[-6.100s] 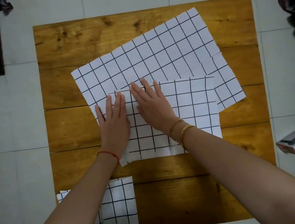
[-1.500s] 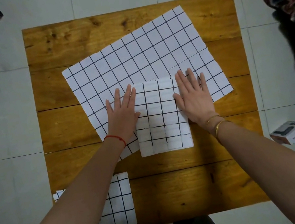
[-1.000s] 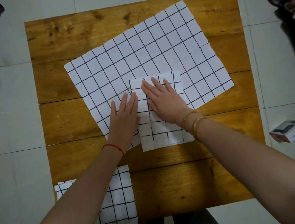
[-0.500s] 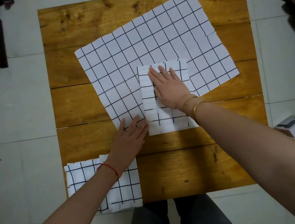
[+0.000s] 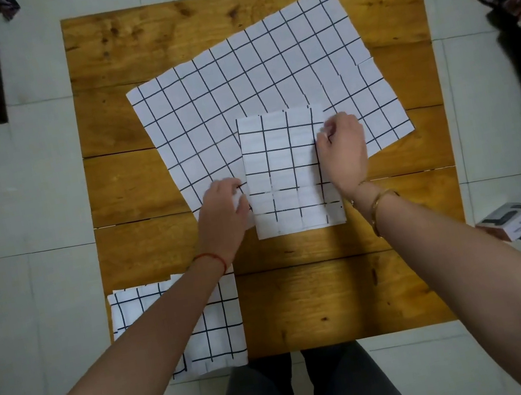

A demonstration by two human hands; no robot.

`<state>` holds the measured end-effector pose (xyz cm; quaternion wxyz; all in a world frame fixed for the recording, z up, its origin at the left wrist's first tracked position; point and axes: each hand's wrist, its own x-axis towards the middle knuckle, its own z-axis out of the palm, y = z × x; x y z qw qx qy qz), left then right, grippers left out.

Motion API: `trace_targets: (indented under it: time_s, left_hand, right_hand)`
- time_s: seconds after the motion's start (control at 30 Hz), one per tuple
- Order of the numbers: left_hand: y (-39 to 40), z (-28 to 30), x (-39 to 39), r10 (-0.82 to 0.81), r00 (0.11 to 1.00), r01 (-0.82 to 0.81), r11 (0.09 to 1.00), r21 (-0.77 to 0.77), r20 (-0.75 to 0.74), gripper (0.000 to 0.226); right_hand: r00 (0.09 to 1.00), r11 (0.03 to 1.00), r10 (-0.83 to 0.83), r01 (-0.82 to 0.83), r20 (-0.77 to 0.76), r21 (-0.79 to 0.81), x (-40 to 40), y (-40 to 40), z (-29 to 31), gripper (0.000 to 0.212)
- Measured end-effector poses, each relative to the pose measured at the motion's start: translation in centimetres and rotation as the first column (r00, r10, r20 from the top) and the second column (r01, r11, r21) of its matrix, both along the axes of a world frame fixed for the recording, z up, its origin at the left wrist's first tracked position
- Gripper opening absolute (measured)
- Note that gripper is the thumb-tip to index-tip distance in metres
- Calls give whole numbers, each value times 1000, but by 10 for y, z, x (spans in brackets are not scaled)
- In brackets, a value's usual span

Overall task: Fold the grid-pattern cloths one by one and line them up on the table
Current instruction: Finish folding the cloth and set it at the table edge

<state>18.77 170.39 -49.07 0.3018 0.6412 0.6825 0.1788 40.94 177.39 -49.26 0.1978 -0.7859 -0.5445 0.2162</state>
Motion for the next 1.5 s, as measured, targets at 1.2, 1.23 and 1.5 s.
trace_targets:
  time_s: [1.2,1.23,1.5]
  left_hand:
    - [58,12,7,467,799,-234,822,-520,379,21]
    - [59,13,7,478,793,-246,818,-520,377,18]
    - [59,19,6,505,790,-291,808,-512,348,16]
  right_hand:
    - [716,868,-225,-161,-661,-470,36,-5,12,30]
    - [722,866,-225,-160,-654,-474,36,-6,11,33]
    - [810,916,-146,-106,-568,-386,35,-10,3,42]
